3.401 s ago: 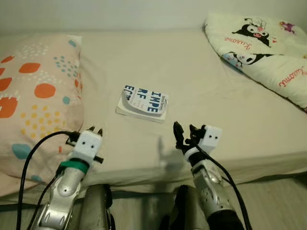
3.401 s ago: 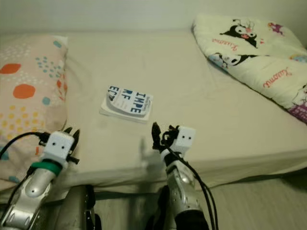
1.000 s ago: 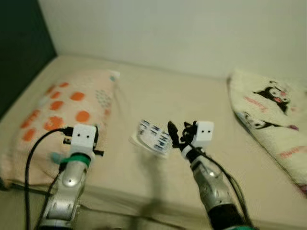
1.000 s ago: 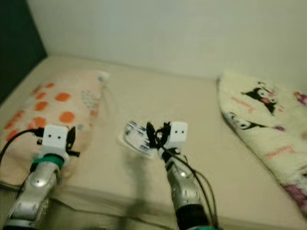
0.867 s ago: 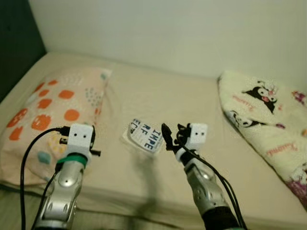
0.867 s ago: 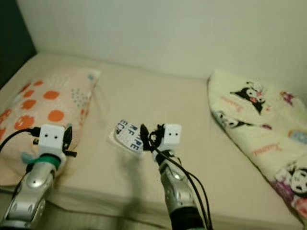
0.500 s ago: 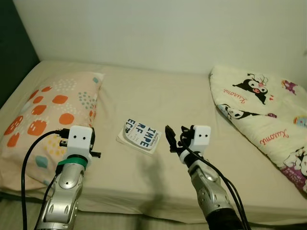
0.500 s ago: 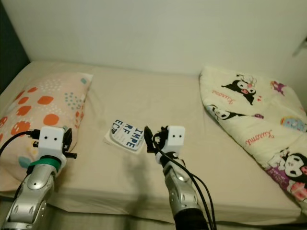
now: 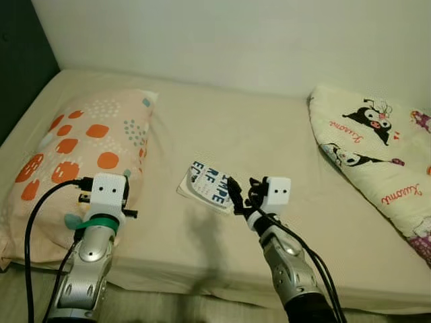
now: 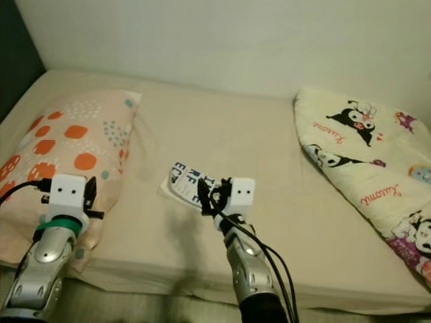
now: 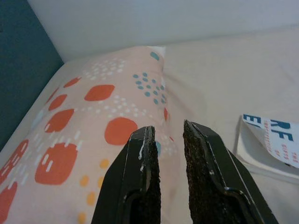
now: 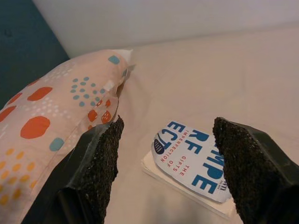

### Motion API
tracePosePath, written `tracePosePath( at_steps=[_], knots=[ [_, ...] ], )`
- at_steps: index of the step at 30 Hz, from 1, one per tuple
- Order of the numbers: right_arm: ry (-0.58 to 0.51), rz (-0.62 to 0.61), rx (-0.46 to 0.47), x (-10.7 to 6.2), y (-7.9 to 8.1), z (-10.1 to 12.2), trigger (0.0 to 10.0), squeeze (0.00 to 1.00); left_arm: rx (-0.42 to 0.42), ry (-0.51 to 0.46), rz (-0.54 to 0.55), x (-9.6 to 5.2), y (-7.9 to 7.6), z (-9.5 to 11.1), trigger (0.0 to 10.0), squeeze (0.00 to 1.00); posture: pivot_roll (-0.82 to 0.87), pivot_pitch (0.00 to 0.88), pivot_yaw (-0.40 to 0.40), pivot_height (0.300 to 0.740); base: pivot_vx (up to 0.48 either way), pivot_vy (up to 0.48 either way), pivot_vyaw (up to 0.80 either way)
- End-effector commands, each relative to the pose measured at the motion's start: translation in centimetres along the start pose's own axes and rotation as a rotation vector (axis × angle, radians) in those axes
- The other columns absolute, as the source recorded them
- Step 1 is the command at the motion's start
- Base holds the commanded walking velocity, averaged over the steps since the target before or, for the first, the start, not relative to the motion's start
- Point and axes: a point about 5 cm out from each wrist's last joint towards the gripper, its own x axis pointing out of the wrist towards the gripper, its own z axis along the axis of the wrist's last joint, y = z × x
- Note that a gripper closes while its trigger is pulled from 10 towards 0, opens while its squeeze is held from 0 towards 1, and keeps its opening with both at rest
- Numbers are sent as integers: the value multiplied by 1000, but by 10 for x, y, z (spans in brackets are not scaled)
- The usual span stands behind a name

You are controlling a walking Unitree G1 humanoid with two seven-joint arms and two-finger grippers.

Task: Clean up the room

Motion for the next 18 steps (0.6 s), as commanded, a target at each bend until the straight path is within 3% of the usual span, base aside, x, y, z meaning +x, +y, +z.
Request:
tracePosePath(
  at_steps=[1,18],
  knots=[
    [5,15,-11,-1,2,-1,10000,0,14,41,-1,-2,-1,-10,10000,0,169,37,-16,734,0,0,0],
    [-13,78,-47,2,15,3,10000,0,44,50,-20,-3,-6,-14,10000,0,172,34,-20,724,0,0,0]
  ],
)
